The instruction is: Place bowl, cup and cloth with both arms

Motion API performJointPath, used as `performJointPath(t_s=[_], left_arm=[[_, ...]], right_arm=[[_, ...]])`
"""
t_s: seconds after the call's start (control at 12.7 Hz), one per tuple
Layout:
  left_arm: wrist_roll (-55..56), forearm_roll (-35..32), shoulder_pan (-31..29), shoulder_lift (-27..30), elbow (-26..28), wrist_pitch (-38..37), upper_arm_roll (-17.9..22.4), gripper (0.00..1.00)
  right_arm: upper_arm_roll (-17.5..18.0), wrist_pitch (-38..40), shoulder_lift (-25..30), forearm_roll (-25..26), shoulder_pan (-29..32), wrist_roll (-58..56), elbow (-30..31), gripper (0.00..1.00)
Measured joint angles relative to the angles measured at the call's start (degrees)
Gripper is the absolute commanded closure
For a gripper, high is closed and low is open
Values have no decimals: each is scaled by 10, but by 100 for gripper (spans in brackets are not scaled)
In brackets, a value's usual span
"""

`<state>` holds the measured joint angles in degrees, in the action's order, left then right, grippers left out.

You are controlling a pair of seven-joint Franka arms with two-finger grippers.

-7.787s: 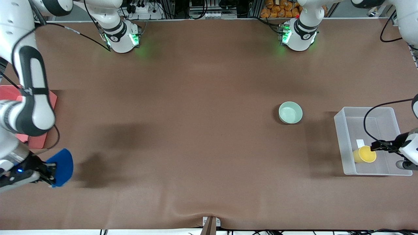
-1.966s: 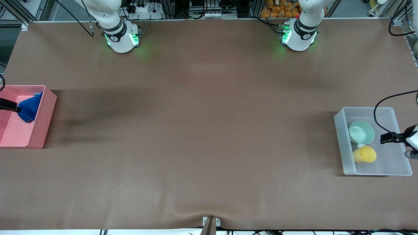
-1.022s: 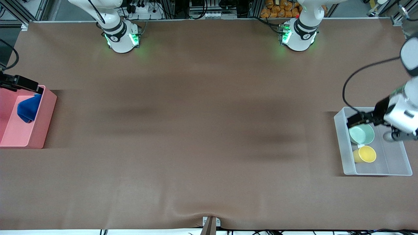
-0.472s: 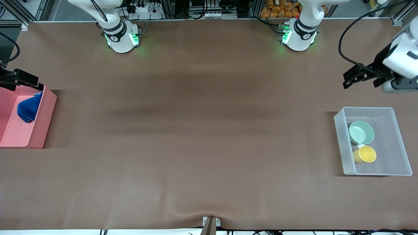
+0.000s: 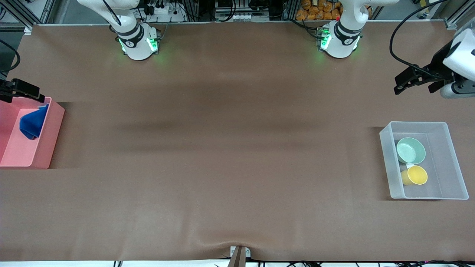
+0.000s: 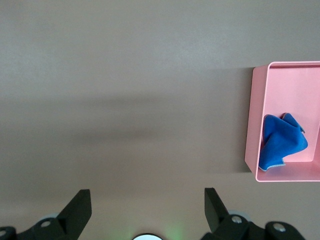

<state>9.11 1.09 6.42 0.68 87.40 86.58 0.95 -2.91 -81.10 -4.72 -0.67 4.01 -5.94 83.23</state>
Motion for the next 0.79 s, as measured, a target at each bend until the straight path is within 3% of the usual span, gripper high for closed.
performJointPath(t_s=[0.24, 0.79], left_arm=[[-51, 2, 0, -1, -11, 2, 29, 0], [-71, 4, 0, -4, -11, 2, 30, 0]], right_arm=[[0, -21, 15, 0, 0, 1, 23, 0], [5, -27, 33, 0, -9, 47, 43, 0]])
